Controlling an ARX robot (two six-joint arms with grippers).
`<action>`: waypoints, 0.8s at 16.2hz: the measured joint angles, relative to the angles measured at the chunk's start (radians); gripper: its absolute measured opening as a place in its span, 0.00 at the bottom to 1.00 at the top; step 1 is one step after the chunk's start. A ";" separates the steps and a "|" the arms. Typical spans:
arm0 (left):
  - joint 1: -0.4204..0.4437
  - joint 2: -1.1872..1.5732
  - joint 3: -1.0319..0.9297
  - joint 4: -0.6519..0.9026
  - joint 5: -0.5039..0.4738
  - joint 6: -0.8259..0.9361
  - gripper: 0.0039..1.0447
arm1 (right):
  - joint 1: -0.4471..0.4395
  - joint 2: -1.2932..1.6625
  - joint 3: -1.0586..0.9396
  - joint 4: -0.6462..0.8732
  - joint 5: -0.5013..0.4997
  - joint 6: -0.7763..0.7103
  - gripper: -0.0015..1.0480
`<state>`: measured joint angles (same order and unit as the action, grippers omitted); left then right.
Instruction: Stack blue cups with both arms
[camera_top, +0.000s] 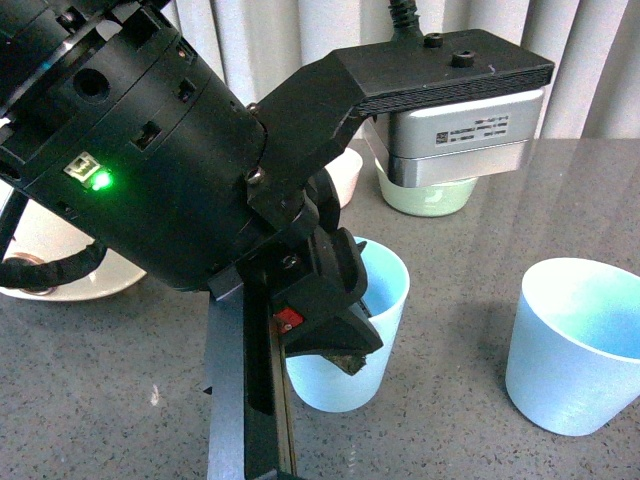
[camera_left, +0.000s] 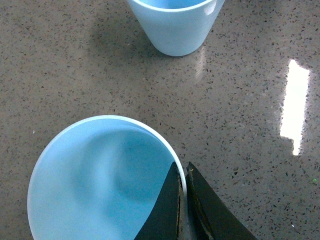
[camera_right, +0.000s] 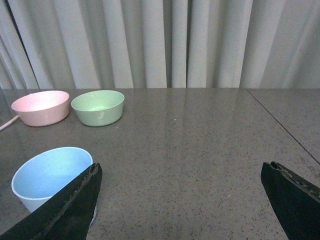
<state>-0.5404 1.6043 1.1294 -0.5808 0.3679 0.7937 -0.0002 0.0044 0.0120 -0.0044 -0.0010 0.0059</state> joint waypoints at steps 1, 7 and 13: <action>-0.009 -0.006 -0.011 -0.001 0.002 0.000 0.02 | 0.000 0.000 0.000 0.000 0.000 0.000 0.94; -0.017 -0.008 -0.006 -0.010 0.013 0.010 0.03 | 0.000 0.000 0.000 0.000 0.000 0.000 0.94; -0.001 -0.008 -0.008 0.037 0.075 0.053 0.95 | 0.000 0.000 0.000 0.000 0.000 0.000 0.94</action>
<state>-0.5415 1.5963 1.1213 -0.5438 0.4431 0.8463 -0.0002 0.0044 0.0120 -0.0048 -0.0010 0.0059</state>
